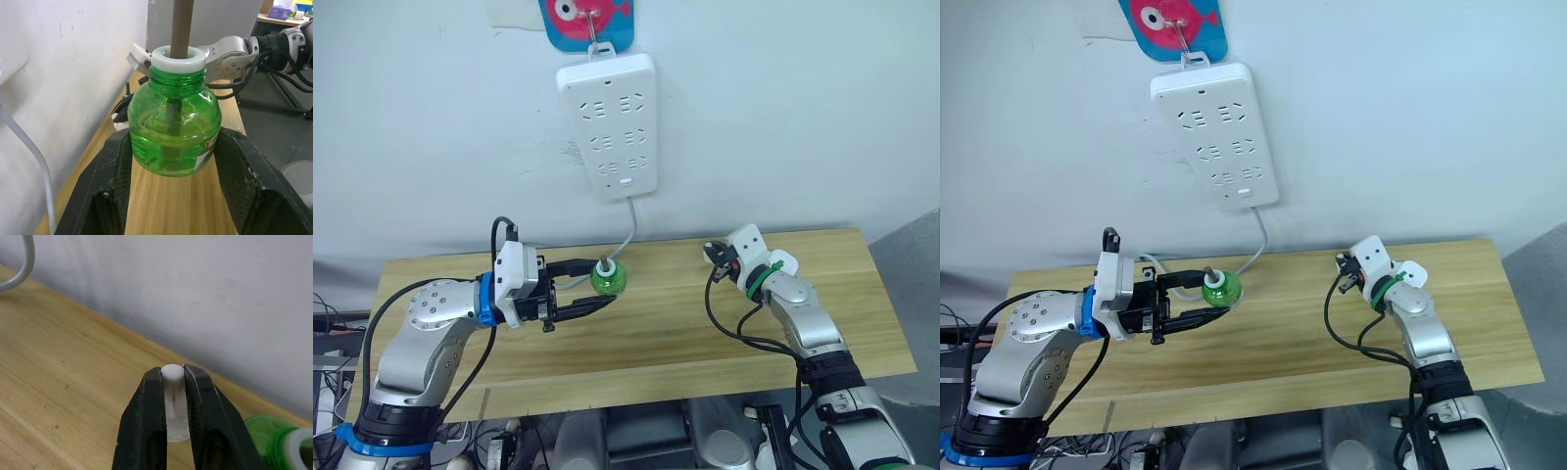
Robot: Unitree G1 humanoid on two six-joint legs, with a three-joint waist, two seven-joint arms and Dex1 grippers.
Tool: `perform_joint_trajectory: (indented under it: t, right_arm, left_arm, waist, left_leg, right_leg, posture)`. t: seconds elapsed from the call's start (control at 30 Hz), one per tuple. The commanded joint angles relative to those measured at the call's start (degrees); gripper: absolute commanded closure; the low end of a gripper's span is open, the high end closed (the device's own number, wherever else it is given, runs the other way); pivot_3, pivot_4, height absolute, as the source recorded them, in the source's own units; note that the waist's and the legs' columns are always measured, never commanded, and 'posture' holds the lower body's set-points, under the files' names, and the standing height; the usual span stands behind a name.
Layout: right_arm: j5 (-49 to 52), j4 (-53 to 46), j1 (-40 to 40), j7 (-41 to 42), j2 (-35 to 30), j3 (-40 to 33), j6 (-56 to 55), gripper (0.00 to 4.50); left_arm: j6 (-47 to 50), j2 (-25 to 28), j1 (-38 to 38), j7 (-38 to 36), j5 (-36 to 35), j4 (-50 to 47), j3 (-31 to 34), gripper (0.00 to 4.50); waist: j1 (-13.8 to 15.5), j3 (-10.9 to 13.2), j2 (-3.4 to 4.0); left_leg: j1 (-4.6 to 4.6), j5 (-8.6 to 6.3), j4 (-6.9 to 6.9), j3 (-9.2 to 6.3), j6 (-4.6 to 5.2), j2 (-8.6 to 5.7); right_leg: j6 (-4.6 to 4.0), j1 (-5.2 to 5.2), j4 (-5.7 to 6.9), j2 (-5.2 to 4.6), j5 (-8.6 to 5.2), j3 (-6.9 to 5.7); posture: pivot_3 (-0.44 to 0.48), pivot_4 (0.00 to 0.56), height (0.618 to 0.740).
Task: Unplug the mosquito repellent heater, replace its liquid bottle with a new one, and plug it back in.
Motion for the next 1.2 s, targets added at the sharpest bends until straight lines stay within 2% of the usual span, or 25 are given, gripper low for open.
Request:
perform_joint_trajectory:
  t: [0.03, 0.2, 0.43, 0.57, 0.77, 0.97, 1.2]
  right_arm:
    - [0.12, -2.27, 1.25, 0.31, -0.56, -0.46, -0.02, 2.57]
    - [0.56, -4.8, 2.77, 0.83, -1.66, -0.99, 0.96, 0.95]
    - [2.88, -12.87, 4.38, 3.17, -3.35, -1.38, 5.33, 0.95]
    - [6.52, -22.11, 5.06, 6.8, -6.13, -1.87, 11.12, 0.95]
    - [19.67, -40.29, 4.33, 14.06, -13.28, -2.37, 30.83, 0.95]
    - [33.47, -50.36, -0.98, 15.01, -18.89, -4.57, 50.14, 0.95]
    - [41.43, -51.42, -10.35, 10.07, -15.43, -4.22, 59.95, 0.95]
  left_arm:
    - [-0.25, 0.44, 0.02, -0.4, -1.03, -1.64, 1.12, 2.35]
    - [-0.28, 0.46, -0.17, -0.42, -1.04, -1.56, 1.07, 2.35]
    - [-0.36, 0.16, -0.52, -0.41, -0.96, -1.35, 0.71, 2.35]
    - [-0.62, 0.08, -0.41, -0.59, -0.84, -1.02, 0.7, 2.35]
    - [-1.15, 0.41, -1.39, -1.07, -0.29, 0.34, 0.92, 2.35]
    - [-0.76, 0.54, -3.19, -1.25, 0.13, 1.42, 0.67, 2.35]
    - [1.12, 1.08, -5.81, -1.33, 0.83, 2.38, -0.7, 2.35]
  waist:
    - [0.0, 0.0, 0.0]
    - [0.01, 0.0, 0.0]
    - [-0.04, 0.0, 0.0]
    - [0.01, 0.0, 0.0]
    - [0.01, -0.01, 0.01]
    - [-0.09, -0.01, 0.0]
    - [-0.1, -0.02, 0.01]
  left_leg:
    - [0.0, 0.0, 0.0, 0.0, 0.0, 0.0]
    - [0.0, 0.0, 0.0, 0.0, 0.0, 0.0]
    - [0.0, 0.0, 0.0, 0.01, 0.0, 0.0]
    - [0.0, 0.0, 0.0, 0.01, 0.0, 0.0]
    - [0.0, -0.01, 0.0, -0.01, 0.02, 0.0]
    - [0.0, -0.02, 0.04, -0.03, 0.03, 0.0]
    - [-0.01, -0.01, 0.04, -0.04, 0.02, 0.0]
  right_leg:
    - [0.0, 0.0, 0.0, 0.0, 0.0, 0.0]
    - [0.0, 0.0, 0.0, 0.0, 0.0, 0.0]
    - [0.0, 0.0, 0.02, 0.0, 0.0, 0.02]
    - [0.0, 0.0, 0.0, 0.0, 0.0, 0.02]
    - [0.0, 0.02, 0.0, 0.0, 0.0, 0.01]
    - [0.0, 0.05, -0.01, 0.0, 0.0, -0.01]
    - [0.0, 0.03, -0.01, 0.0, 0.0, -0.04]
  posture:
    - [-0.155, 0.341, 0.74]
    - [-0.163, 0.339, 0.74]
    - [-0.175, 0.34, 0.74]
    - [-0.183, 0.34, 0.74]
    - [-0.195, 0.328, 0.74]
    - [-0.215, 0.311, 0.74]
    - [-0.222, 0.31, 0.74]
